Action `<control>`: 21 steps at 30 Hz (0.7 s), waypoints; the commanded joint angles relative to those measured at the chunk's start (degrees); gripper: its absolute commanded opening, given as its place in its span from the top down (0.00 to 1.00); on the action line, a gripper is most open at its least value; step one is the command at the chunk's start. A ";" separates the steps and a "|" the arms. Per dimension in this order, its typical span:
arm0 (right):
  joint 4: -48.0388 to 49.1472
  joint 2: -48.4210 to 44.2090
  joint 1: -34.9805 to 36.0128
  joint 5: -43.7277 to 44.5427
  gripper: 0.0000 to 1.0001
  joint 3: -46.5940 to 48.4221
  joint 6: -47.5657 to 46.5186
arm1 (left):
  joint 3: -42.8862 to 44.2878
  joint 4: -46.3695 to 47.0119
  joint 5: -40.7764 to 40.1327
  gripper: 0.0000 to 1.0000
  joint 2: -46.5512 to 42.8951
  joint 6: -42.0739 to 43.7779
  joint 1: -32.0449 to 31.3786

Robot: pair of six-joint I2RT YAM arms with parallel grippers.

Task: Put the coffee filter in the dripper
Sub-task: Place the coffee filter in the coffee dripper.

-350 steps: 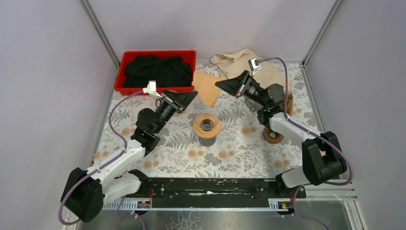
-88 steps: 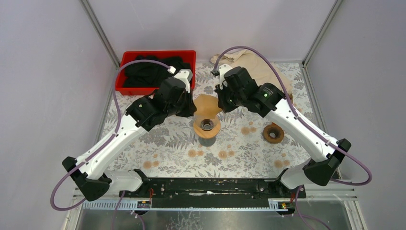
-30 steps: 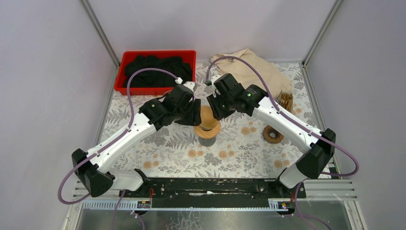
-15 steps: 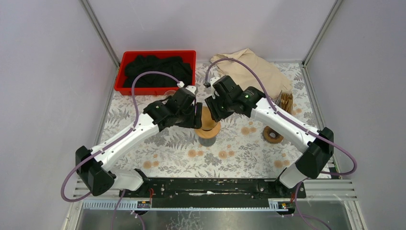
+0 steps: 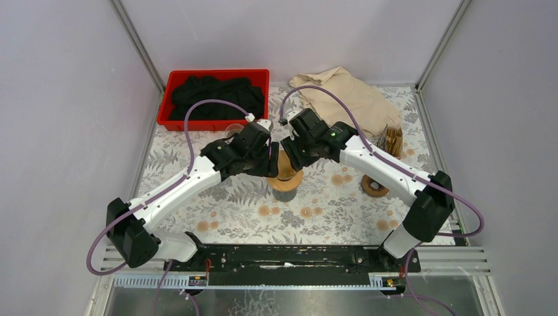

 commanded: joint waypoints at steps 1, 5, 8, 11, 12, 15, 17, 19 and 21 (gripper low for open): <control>0.68 -1.75 0.32 1.90 0.44 0.52 -1.39 | -0.31 1.46 -0.73 0.32 -0.82 0.34 0.64; 1.58 -3.89 0.33 0.12 0.37 1.16 -1.26 | 0.18 1.95 0.10 0.31 -2.20 -0.08 0.64; 2.76 -5.12 0.37 -0.92 0.32 1.07 -0.83 | 0.33 2.88 0.93 0.29 -3.35 -0.40 0.76; 3.07 -5.81 0.34 -1.27 0.29 1.24 -0.27 | 0.66 3.18 1.15 0.26 -4.60 -0.61 1.14; 3.08 -6.03 0.36 -1.27 0.29 1.21 -0.16 | 0.70 3.42 1.33 0.25 -5.14 -0.65 1.27; 3.40 -6.44 0.36 -1.49 0.28 1.27 0.09 | 0.70 4.30 1.70 0.22 -6.45 -0.87 1.84; 3.43 -6.49 0.36 -1.93 0.27 1.30 0.41 | 0.52 5.12 1.67 0.21 -6.77 -0.85 2.24; 3.37 -6.38 0.37 -2.56 0.27 1.38 0.72 | 0.66 5.71 1.67 0.20 -6.38 -0.60 2.75; 3.14 -6.04 0.32 -3.59 0.26 1.63 0.94 | 1.15 6.23 1.77 0.20 -5.51 -0.13 3.11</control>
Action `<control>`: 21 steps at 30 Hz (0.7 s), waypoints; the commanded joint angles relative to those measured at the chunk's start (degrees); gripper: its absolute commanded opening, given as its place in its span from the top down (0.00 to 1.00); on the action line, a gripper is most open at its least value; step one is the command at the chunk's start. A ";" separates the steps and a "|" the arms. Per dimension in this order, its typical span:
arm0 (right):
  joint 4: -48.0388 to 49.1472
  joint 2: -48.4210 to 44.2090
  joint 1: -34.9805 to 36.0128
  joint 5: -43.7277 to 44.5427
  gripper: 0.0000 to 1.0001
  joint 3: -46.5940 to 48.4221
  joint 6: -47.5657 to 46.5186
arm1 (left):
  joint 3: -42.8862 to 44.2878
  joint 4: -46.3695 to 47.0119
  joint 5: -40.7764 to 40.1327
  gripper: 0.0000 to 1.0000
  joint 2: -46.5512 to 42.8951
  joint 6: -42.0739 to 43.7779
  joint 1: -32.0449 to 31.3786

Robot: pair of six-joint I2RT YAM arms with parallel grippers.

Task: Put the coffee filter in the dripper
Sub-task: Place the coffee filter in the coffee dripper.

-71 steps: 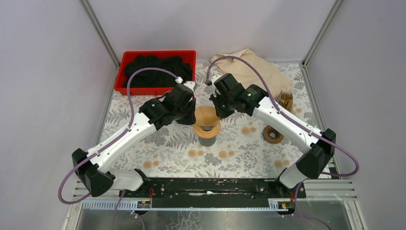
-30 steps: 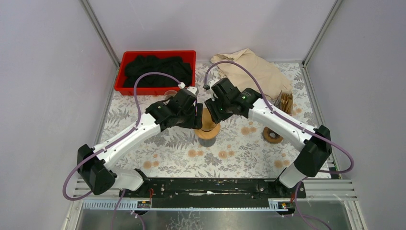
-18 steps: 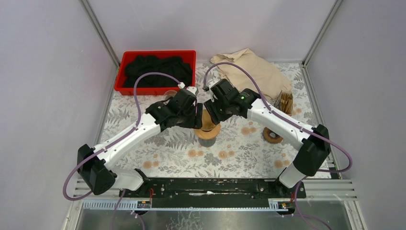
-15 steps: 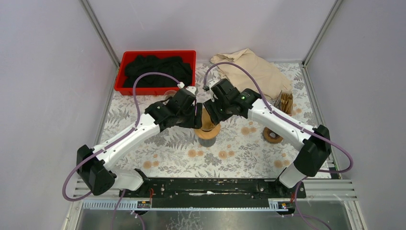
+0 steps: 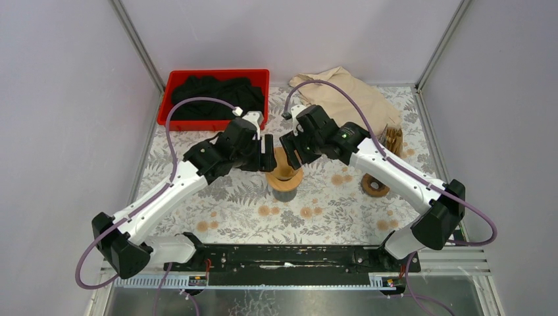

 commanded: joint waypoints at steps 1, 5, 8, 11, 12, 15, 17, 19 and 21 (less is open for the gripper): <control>0.89 -1.12 0.36 -3.02 0.26 1.65 1.09 | 1.49 4.93 0.57 0.20 1.16 0.46 1.06; 0.22 -0.44 0.33 -3.68 0.25 1.19 1.49 | 2.30 6.22 0.50 0.20 4.02 1.51 1.67; 0.01 -0.32 0.34 -2.66 0.25 0.22 1.57 | 2.42 6.38 -0.04 0.20 5.70 2.10 2.16; -0.41 -0.33 0.31 -1.80 0.25 -0.60 1.50 | 1.61 6.44 -1.12 0.20 6.35 2.43 2.55; -0.50 -0.42 0.36 -1.52 0.25 -1.08 1.48 | 1.29 6.40 -1.45 0.21 6.40 2.47 2.70; -0.79 -0.81 0.36 -0.45 0.25 -2.31 1.24 | 0.37 6.20 -2.03 0.22 6.30 2.53 3.17; -1.07 -0.95 0.37 0.06 0.25 -2.99 1.08 | -0.09 6.20 -2.04 0.22 6.10 2.46 3.35; -1.37 -1.05 0.37 0.50 0.25 -3.60 0.98 | -0.39 6.23 -2.04 0.22 5.95 2.57 3.46; -1.44 -1.27 0.36 0.80 0.25 -3.88 0.97 | -0.42 6.23 -1.73 0.22 6.09 2.70 3.53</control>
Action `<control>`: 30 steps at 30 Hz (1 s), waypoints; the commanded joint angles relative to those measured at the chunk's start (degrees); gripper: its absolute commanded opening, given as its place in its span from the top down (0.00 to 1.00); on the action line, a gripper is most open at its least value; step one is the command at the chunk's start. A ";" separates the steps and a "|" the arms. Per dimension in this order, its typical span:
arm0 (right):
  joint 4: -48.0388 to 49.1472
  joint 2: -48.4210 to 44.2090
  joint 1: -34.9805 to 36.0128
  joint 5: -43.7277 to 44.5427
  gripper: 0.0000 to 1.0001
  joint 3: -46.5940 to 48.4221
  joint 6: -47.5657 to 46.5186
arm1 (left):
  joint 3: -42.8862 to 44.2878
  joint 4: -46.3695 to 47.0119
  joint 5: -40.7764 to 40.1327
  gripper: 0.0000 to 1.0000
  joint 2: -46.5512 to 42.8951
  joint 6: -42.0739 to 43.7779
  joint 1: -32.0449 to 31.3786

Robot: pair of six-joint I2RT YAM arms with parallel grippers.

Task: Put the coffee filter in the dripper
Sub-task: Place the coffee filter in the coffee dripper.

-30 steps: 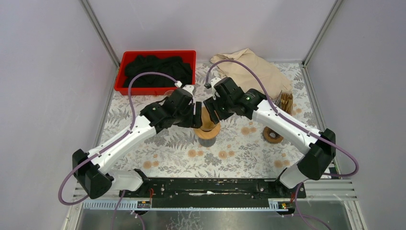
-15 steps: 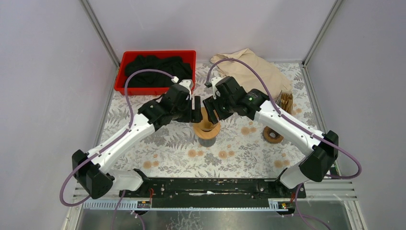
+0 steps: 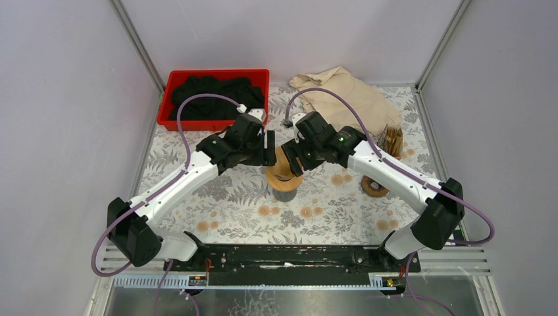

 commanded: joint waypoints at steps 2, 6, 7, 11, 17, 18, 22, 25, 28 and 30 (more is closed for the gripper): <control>-0.51 -1.46 0.36 1.62 0.25 -0.21 -0.11 | -0.79 2.55 -0.84 0.23 -0.47 1.39 0.52; -0.47 -1.70 0.35 1.04 0.24 -0.04 -0.14 | -1.31 2.49 -0.80 0.23 -0.43 1.45 0.58; -0.47 -1.66 0.30 0.80 0.25 0.08 -0.32 | -1.41 2.53 -0.73 0.23 -0.45 1.48 0.58; 0.74 -1.78 0.37 -0.28 0.24 1.06 -0.33 | -1.36 2.89 0.96 0.23 -0.54 1.68 0.58; 3.98 -1.74 0.36 0.72 0.22 3.16 -0.44 | -1.56 3.41 1.50 0.23 -0.84 2.06 0.59; 4.17 -1.36 0.29 1.08 0.22 3.42 -0.62 | -1.57 3.39 1.57 0.23 -0.83 2.09 0.58; 4.88 0.71 -0.15 1.62 0.22 3.63 -1.04 | -1.70 3.40 1.64 0.23 -0.98 2.10 0.58; 5.38 1.64 -0.33 1.60 0.22 3.07 -1.05 | -1.86 3.50 1.56 0.23 -1.32 2.05 0.58; 5.09 2.00 -0.44 1.67 0.22 2.16 -0.97 | -1.99 3.55 1.41 0.23 -1.44 2.10 0.58; 5.03 1.78 -0.43 1.70 0.22 0.99 -1.01 | -2.17 3.59 1.36 0.23 -1.38 2.10 0.61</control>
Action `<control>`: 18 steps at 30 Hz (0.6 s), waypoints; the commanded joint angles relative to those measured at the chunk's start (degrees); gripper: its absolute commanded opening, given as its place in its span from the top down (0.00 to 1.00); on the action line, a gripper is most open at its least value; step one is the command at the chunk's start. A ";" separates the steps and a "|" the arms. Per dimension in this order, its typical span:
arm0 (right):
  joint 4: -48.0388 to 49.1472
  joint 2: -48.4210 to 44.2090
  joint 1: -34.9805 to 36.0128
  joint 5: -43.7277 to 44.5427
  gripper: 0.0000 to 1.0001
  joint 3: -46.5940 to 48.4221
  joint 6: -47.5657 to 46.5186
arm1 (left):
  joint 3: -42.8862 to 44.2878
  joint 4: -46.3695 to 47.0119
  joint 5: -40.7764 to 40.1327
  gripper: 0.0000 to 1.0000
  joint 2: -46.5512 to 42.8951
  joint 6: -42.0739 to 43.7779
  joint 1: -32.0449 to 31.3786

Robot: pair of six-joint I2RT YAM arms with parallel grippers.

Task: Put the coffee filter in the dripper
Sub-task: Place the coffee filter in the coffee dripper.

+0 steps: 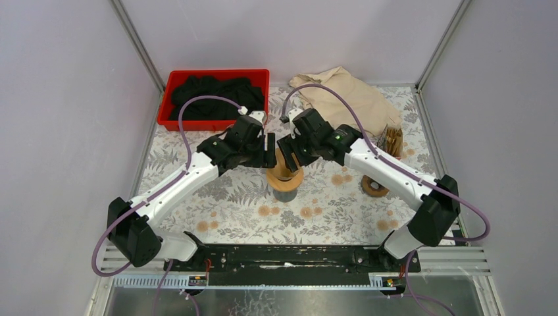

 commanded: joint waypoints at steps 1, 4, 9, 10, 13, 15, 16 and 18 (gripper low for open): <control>1.23 -0.05 -0.39 1.18 0.22 -1.01 -0.78 | -0.77 2.78 0.32 0.23 -1.22 1.25 0.32; 0.89 -0.60 -0.34 1.26 0.22 -2.90 -0.67 | -1.12 2.89 0.22 0.23 -1.25 1.16 0.32; 1.84 -1.73 -0.35 1.39 0.22 -6.01 -0.75 | -1.83 3.50 0.37 0.23 -1.25 0.86 0.32; 1.96 -1.67 -0.34 1.45 0.22 -6.25 -0.76 | -1.97 3.70 0.45 0.23 -1.18 0.81 0.32; 1.91 -1.56 -0.35 1.64 0.22 -6.18 -0.77 | -2.04 3.74 0.66 0.23 -1.18 0.68 0.31; 1.90 -1.84 -0.34 1.49 0.22 -5.61 -0.81 | -2.00 3.80 0.65 0.23 -1.26 0.72 0.32; 1.85 -2.06 -0.34 1.47 0.22 -5.29 -0.77 | -2.04 3.78 0.54 0.23 -1.40 0.71 0.31; 1.82 -2.68 -0.37 1.53 0.22 -4.65 -0.76 | -1.88 3.76 0.38 0.23 -1.71 0.71 0.33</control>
